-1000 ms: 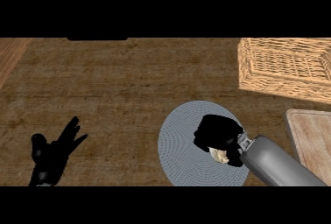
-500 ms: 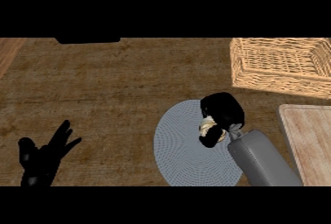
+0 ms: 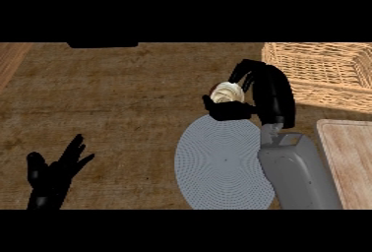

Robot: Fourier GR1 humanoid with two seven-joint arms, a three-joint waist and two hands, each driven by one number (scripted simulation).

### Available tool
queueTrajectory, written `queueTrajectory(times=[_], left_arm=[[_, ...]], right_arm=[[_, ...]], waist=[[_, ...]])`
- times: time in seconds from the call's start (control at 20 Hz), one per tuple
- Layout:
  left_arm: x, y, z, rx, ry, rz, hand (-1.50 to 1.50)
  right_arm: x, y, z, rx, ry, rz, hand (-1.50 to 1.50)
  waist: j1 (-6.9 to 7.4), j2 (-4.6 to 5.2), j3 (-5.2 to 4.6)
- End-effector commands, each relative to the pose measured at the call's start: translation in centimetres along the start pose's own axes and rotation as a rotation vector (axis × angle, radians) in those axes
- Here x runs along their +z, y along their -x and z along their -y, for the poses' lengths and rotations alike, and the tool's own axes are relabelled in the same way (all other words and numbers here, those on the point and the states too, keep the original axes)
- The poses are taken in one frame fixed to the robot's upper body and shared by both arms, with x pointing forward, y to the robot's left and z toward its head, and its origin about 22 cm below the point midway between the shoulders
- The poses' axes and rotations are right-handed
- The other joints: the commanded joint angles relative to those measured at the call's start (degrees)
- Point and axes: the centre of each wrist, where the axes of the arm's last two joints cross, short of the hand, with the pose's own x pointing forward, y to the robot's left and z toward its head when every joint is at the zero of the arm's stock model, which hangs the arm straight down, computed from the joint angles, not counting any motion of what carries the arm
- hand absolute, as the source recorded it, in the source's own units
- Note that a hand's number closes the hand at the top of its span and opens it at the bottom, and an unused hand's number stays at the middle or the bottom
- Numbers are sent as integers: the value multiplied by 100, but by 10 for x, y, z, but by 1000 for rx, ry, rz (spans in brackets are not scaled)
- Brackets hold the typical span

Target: Pick the cupcake from the placemat and place it in the basket

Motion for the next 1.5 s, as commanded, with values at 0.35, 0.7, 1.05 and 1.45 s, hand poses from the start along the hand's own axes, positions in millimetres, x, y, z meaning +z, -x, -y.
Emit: queueTrajectory(times=[0.35,0.7,1.05,1.45], left_arm=[[5,22,-7,-16,8,-124,0],[-12,15,-2,-17,22,-101,0],[-6,12,6,-35,36,-102,0],[-5,23,4,-21,38,-120,0]], right_arm=[[-10,-74,128,-117,345,-149,150],[-44,-55,184,-131,408,-203,150],[-83,-26,208,-81,411,-260,150],[-113,18,223,-38,378,-275,150]], waist=[[105,49,-78],[136,91,-75],[204,104,-74],[231,120,-73]])
